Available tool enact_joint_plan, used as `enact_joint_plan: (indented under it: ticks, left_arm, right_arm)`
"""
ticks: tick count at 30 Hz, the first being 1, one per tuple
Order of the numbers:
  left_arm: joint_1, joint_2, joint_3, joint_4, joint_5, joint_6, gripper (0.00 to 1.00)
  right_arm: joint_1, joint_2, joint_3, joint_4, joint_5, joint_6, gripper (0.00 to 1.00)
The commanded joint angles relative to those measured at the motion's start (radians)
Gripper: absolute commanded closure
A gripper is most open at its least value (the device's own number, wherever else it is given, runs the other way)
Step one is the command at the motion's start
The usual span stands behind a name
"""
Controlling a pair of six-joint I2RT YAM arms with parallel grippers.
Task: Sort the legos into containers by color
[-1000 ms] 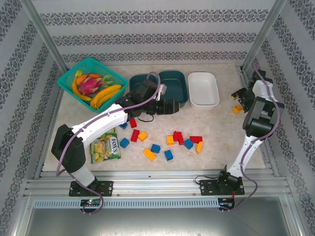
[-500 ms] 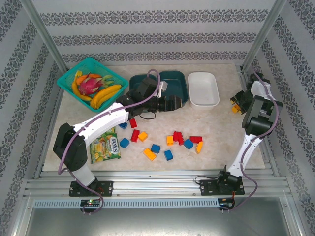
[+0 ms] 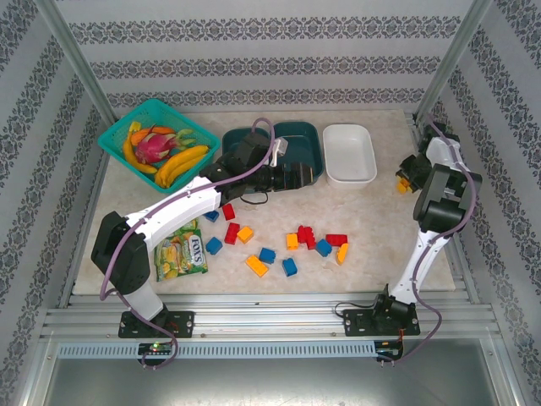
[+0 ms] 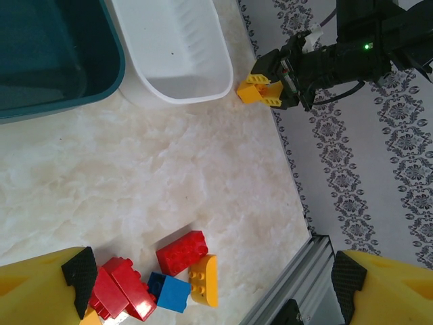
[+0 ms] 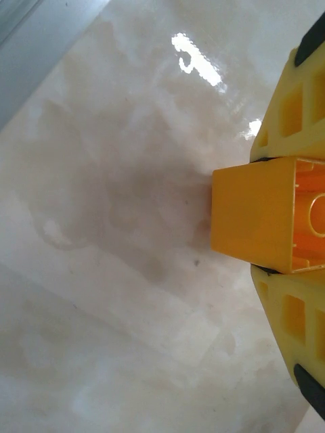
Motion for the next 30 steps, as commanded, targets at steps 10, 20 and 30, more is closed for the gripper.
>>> enact_joint_plan:
  ticks: [10,20,30]
  left_arm:
    - [0.132,-0.137,-0.034,-0.033,-0.126,-0.077,0.08]
    - [0.208,-0.211,-0.036,-0.058,-0.125,-0.112,0.07]
    - [0.215,-0.245,-0.025,-0.116,-0.136,-0.104,0.07]
  right_arm:
    - [0.339,-0.256,0.031,0.061,0.122,-0.089,0.70]
    - [0.404,0.048,0.288,-0.050,0.016,-0.038,0.69]
    - [0.404,0.277,0.525,-0.210,0.012,-0.035,0.55]
